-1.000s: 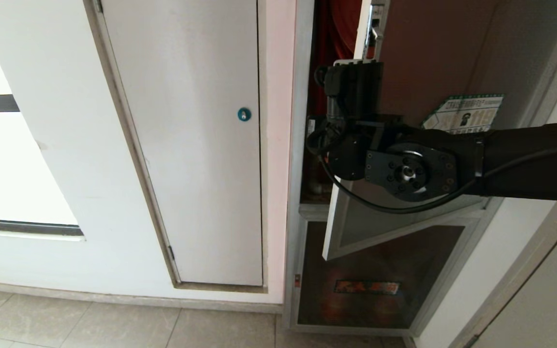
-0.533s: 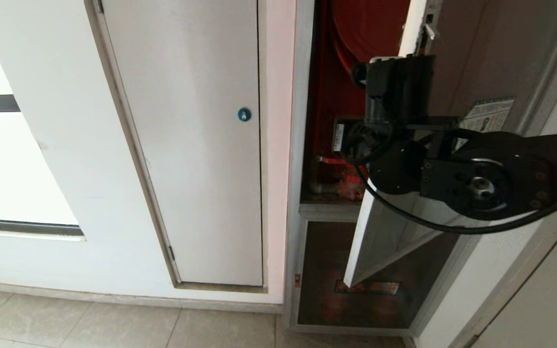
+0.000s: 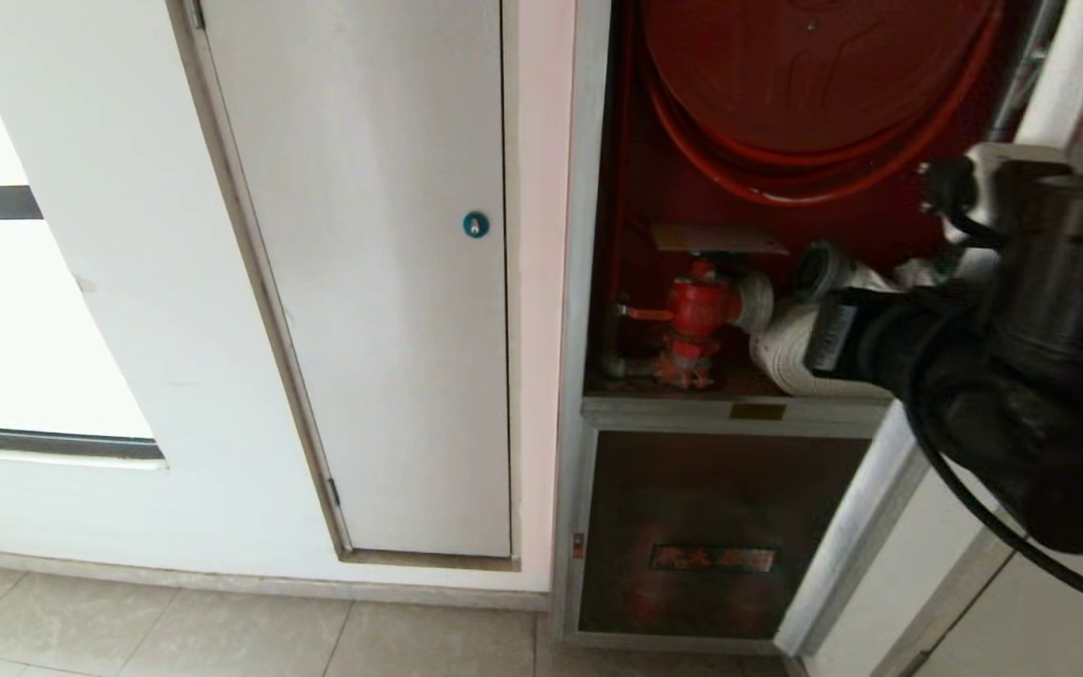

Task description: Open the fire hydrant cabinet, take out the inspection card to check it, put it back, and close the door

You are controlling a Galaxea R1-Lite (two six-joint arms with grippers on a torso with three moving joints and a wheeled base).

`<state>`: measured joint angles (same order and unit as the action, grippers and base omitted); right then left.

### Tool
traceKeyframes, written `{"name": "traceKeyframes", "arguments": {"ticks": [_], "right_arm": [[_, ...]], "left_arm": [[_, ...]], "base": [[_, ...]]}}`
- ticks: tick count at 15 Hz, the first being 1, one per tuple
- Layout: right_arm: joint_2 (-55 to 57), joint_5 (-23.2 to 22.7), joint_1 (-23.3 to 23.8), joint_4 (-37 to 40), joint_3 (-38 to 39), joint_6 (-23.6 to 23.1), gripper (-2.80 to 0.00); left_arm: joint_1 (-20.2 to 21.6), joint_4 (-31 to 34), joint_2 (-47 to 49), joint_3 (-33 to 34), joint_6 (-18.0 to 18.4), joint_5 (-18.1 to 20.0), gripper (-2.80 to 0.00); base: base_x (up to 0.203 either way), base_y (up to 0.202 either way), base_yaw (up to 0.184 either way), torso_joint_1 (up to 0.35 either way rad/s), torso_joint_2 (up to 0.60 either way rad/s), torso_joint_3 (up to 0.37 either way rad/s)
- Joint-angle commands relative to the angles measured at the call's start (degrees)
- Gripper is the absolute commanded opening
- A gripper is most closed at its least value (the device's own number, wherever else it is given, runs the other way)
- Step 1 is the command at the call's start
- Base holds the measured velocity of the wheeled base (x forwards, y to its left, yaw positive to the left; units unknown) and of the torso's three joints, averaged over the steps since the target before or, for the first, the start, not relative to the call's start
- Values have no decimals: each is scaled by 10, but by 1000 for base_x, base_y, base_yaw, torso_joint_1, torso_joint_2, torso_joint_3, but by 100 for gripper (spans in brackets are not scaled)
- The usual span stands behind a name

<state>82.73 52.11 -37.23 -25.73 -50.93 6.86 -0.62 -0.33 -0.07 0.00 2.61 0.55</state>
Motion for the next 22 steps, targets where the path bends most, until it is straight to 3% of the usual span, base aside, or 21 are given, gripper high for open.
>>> {"name": "traceKeyframes", "arguments": {"ticks": [1, 4, 7, 9, 12, 17, 22], "right_arm": [[-113, 3, -1, -3, 64, -1, -280], [-252, 3, -1, -4, 163, -32, -280], [-412, -6, -1, -3, 238, -110, -280], [-502, -28, 6, -2, 282, -159, -280], [-583, -67, 48, 0, 341, -193, -280], [-539, -70, 88, 1, 273, -212, -280], [-394, -68, 103, 10, 181, -203, -280]], "left_arm": [[0, 0, 1, 0, 0, 1, -280], [0, 0, 1, 0, 0, 1, -280], [0, 0, 1, 0, 0, 1, -280], [0, 0, 1, 0, 0, 1, -280], [0, 0, 1, 0, 0, 1, -280], [0, 0, 1, 0, 0, 1, -280], [0, 1, 1, 0, 1, 1, -280]], "base": [[0, 0, 0, 0, 0, 0], [0, 0, 0, 0, 0, 0], [0, 0, 0, 0, 0, 0], [0, 0, 0, 0, 0, 0], [0, 0, 0, 0, 0, 0], [0, 0, 0, 0, 0, 0], [0, 0, 0, 0, 0, 0]]}}
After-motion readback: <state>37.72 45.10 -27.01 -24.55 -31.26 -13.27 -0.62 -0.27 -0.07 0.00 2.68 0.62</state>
